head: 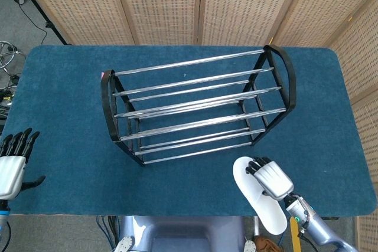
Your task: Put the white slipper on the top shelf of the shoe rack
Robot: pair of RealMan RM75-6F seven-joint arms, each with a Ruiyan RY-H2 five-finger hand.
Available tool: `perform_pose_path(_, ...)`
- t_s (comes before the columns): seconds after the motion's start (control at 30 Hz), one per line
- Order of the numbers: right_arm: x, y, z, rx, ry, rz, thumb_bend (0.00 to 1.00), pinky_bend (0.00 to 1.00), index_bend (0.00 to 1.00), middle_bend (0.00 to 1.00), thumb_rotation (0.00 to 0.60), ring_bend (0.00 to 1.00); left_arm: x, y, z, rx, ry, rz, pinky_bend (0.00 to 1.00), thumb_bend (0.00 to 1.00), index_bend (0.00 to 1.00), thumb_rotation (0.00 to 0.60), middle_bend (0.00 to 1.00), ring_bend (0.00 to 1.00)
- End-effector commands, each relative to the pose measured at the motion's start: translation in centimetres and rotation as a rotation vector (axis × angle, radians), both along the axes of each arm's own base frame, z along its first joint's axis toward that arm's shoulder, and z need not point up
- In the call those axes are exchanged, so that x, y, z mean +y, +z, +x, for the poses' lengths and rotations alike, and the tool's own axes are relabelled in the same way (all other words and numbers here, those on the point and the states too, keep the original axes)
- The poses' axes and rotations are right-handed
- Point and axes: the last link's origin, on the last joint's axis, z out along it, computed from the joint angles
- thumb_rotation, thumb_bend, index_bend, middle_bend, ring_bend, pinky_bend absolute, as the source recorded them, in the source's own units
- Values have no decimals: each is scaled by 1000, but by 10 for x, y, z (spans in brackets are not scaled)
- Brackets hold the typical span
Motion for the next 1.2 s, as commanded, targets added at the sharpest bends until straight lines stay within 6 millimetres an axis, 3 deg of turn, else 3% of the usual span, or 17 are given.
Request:
perform_pose_path(0.03, 2, -2, 1, -31, 30, -1, 161, 436, 453, 420, 600, 354, 0, 0, 0, 1, 0, -1, 0, 0, 0, 600, 0, 0)
perform_pose_path(0.37, 5, -2, 0, -68, 53, 0, 340, 555, 609, 505, 600, 447, -1, -2, 1, 5, -2, -4, 0, 0, 0, 600, 0, 0)
perform_pose_path(0.57, 6, 0, 1, -85, 59, -4, 353, 576, 614, 511, 600, 455, -1, -2, 1, 4, 0, -7, 0, 0, 0, 600, 0, 0)
perform_pose_path(0.6, 9, 2, -6, -63, 41, -4, 353, 576, 615, 512, 600, 455, -1, -2, 1, 3, 0, -8, 0, 0, 0, 600, 0, 0)
perform_pose_path(0.8, 12, 8, 3, -68, 75, -36, 353, 576, 617, 513, 600, 455, 0, -4, 1, 5, -4, -24, 0, 0, 0, 600, 0, 0)
perform_pose_path(1.2, 15, 36, -5, -65, 103, -136, 353, 576, 618, 514, 600, 456, 13, -31, -14, 19, -57, -75, 0, 0, 0, 600, 0, 0)
